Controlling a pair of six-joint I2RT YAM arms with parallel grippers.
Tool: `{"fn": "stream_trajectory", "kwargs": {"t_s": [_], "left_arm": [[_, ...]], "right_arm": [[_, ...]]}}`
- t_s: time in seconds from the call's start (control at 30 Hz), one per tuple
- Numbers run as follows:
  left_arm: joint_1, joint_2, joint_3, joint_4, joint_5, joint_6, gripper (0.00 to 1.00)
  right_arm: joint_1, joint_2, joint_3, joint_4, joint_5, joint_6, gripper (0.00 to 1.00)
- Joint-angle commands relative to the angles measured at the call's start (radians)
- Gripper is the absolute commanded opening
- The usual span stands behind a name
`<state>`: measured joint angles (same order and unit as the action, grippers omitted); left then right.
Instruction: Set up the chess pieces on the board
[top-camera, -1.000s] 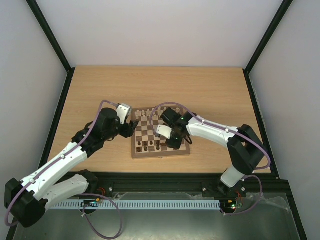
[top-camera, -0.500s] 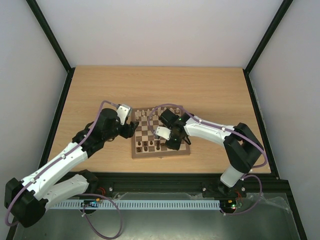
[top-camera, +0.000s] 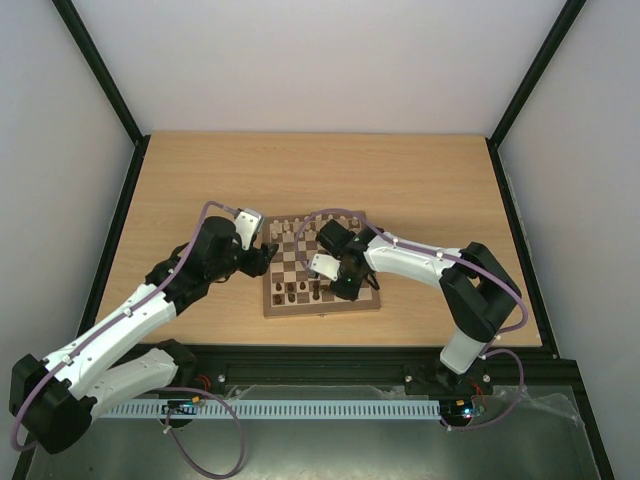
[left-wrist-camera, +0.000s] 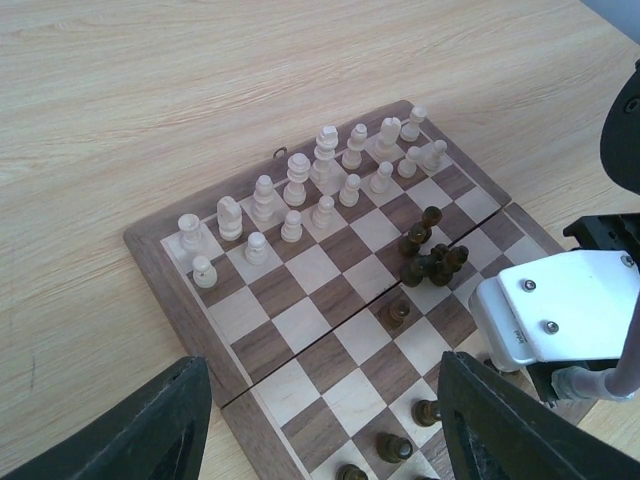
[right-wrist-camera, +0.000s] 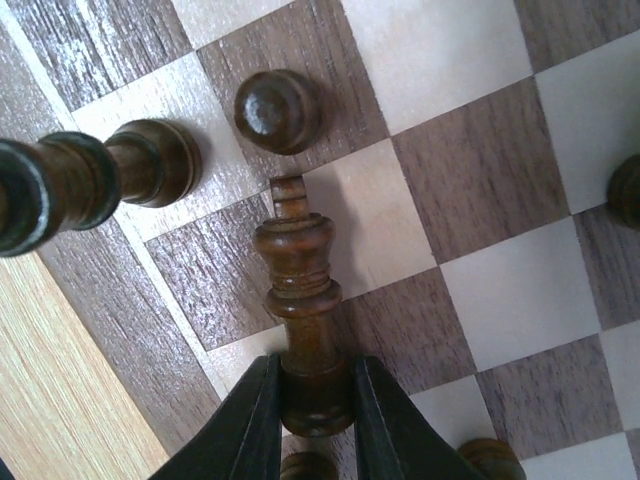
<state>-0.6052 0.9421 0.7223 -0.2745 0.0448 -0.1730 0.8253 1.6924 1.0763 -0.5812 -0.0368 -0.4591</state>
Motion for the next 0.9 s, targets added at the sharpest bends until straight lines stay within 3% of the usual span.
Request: {"fn": "stream_trajectory", "kwargs": {"t_s": [0.0,0.23,0.4,0.6,0.87], "left_arm": [[0.006,0.006,-0.008,0.011,0.006,-0.003,0.65],[0.008,0.007,0.0,0.021,0.022,-0.031,0.65],[0.013,0.039,0.025,0.071,0.17,-0.141,0.67],[0.012,0.105,-0.003,0.282,0.41,-0.335,0.65],[-0.002,0.198,-0.047,0.522,0.513,-0.502,0.63]], "right_arm": [[0.005,-0.021,-0.004,-0.017,0.023,0.024,0.16],[-0.038,-0.135,0.038,-0.046,0.001,0.047,0.14],[-0.129,-0.24,0.039,-0.035,-0.127,0.076,0.13],[-0.214,-0.355,-0.04,0.053,-0.294,0.127,0.13],[-0.246,-0.495,-0.219,0.237,-0.389,0.185,0.14]]}}
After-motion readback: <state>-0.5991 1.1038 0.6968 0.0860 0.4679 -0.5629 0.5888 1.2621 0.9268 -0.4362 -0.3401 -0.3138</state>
